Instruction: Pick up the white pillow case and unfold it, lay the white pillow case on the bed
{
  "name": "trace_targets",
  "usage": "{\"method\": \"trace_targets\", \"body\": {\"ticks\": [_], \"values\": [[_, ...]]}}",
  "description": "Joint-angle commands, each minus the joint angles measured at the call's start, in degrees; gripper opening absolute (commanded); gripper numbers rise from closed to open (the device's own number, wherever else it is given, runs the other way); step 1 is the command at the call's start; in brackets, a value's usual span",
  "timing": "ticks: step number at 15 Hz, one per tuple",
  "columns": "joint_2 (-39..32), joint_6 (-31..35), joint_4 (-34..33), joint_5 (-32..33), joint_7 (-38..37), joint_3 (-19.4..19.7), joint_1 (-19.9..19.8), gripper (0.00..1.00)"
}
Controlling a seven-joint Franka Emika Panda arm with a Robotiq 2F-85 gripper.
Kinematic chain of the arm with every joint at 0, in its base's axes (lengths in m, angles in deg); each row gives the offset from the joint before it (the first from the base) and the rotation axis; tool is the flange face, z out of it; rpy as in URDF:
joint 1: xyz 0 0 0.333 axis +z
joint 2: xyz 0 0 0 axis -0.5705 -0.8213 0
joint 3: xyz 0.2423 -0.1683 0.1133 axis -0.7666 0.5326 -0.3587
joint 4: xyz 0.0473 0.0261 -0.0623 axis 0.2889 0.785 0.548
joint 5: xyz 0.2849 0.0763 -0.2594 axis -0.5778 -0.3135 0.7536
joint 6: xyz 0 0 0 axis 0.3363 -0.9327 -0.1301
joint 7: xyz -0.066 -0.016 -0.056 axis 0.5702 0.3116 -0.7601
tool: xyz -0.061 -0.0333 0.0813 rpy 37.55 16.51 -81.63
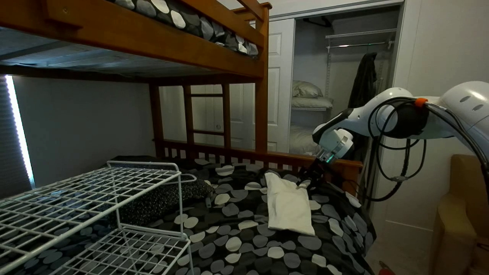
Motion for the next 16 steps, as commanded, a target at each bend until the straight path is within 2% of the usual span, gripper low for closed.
{"method": "trace_targets", "body": {"ticks": [1, 4, 6, 10, 16], "values": [[-3.18, -1.78, -4.69, 0.6, -2.45, -1.6, -1.69, 0.38], [-3.85, -1.78, -6.04, 0.75, -3.19, -1.94, -1.93, 0.13], [-3.82, -1.78, -6.41, 0.92, -3.43, -2.07, -1.94, 0.01], [-1.47, -1.61, -4.88, 0.88, -3.28, -0.42, -0.73, 0.0], [7.51, 0.57, 1.99, 2.93, -1.9, 1.28, 1.32, 0.0]]}}
